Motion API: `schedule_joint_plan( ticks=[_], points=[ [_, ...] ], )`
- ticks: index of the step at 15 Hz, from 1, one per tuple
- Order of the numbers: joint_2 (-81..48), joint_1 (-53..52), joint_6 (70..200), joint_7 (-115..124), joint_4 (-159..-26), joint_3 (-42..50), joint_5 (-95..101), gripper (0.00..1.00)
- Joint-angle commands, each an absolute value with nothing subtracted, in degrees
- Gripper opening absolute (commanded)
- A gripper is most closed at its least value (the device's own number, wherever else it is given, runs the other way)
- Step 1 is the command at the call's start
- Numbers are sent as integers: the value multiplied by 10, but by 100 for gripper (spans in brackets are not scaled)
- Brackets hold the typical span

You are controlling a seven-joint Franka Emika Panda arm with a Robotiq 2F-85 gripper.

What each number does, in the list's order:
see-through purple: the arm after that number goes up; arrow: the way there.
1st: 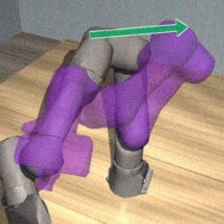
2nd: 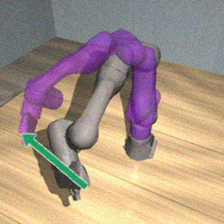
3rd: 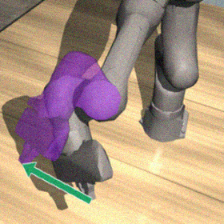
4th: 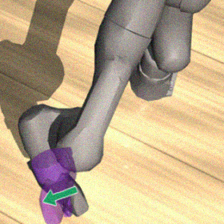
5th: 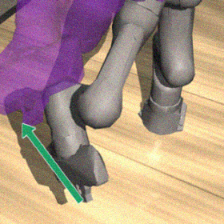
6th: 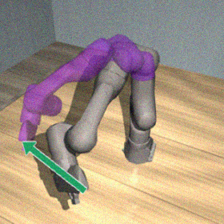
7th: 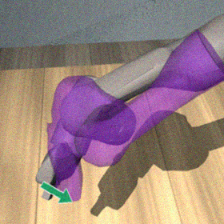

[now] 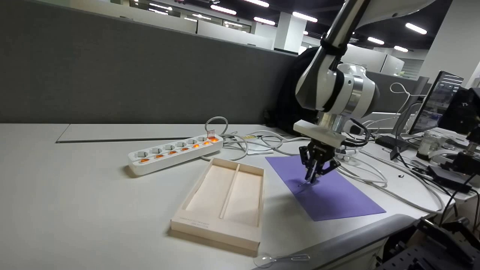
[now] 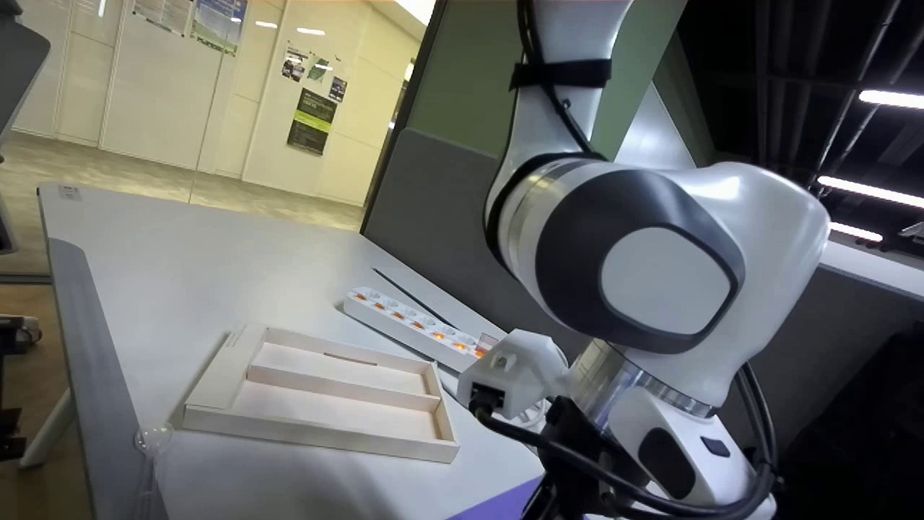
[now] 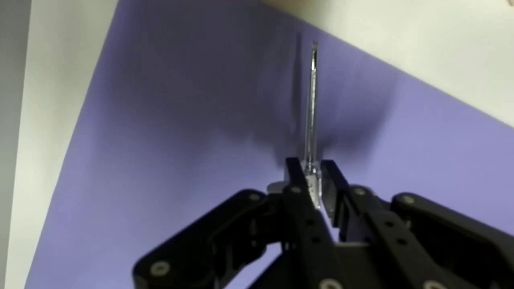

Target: Pick up the screwdriver from the wooden tray and put it on the table.

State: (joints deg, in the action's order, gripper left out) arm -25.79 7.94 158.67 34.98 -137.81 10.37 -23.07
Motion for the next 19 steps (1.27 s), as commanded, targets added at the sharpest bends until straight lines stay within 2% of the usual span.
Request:
schedule_joint_plan(
  ticks=[1, 4, 5, 6, 14, 16, 19],
  points=[
    [-285, 72, 1579, 363, -1350, 116, -228, 4],
    [-293, 66, 1581, 366, -1343, 121, -227, 4],
    [-292, 64, 1582, 368, -1343, 123, -225, 41],
    [-289, 62, 1583, 368, -1345, 124, -225, 42],
    [-229, 30, 1566, 379, -1372, 149, -203, 95],
    [-198, 13, 1574, 382, -1391, 164, -179, 100],
    [-148, -9, 1576, 395, -1418, 188, -125, 100]
  ],
)
